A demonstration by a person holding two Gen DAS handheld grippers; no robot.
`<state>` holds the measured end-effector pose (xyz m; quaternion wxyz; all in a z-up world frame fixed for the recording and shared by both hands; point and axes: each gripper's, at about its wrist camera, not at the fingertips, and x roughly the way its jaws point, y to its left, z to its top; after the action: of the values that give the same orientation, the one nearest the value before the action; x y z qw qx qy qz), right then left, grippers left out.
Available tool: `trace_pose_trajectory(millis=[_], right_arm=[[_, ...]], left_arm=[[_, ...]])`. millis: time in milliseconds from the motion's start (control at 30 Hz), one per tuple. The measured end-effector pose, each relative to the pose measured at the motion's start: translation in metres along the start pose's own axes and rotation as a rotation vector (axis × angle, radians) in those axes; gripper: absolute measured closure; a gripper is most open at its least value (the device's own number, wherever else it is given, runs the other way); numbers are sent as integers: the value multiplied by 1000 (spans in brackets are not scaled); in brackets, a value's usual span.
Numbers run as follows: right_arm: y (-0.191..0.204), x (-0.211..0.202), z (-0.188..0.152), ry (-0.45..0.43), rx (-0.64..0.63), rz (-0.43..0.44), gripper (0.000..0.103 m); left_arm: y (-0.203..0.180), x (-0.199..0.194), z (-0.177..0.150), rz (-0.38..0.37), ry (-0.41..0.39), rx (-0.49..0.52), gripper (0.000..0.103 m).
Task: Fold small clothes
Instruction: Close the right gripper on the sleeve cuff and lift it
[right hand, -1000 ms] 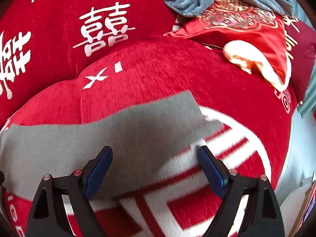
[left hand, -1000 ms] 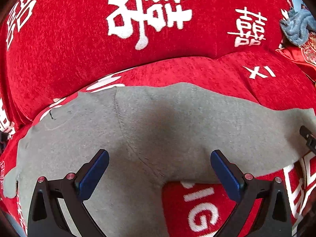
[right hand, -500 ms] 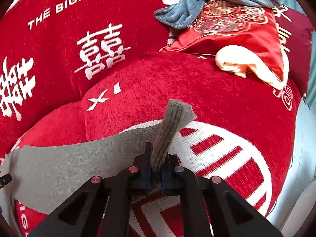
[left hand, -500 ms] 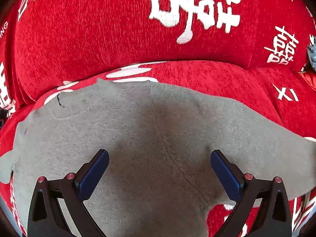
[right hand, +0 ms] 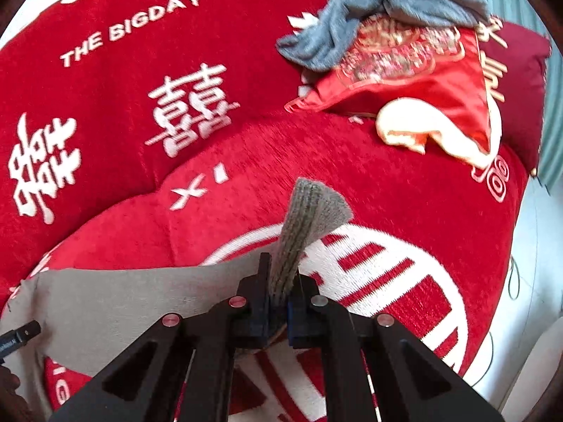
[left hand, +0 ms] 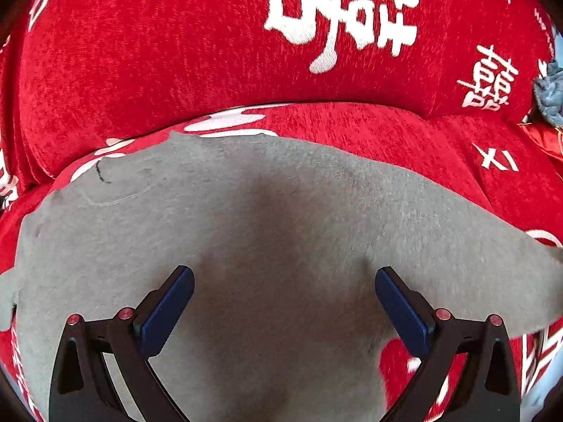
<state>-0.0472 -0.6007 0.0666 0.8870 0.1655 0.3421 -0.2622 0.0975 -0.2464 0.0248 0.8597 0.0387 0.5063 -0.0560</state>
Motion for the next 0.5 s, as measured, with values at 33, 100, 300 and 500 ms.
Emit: trace_pose_trajectory(millis=[33,100,300,500], right_arm=[[4,-4,2,-6,-6,6,96],[13,-13,6,-13,-12,29,96],[42,-40,17,-38,-27,69,96],[88,-67,18,-57,-96,132,96]], left_arm=[[4,-3,-2,-6,-6,1,0],[12,-11,-9,-19,-20,-2,0],[41,-30,-24,-55,-43,-36,0],[69,-41,-39,-79,-54,-66,0]])
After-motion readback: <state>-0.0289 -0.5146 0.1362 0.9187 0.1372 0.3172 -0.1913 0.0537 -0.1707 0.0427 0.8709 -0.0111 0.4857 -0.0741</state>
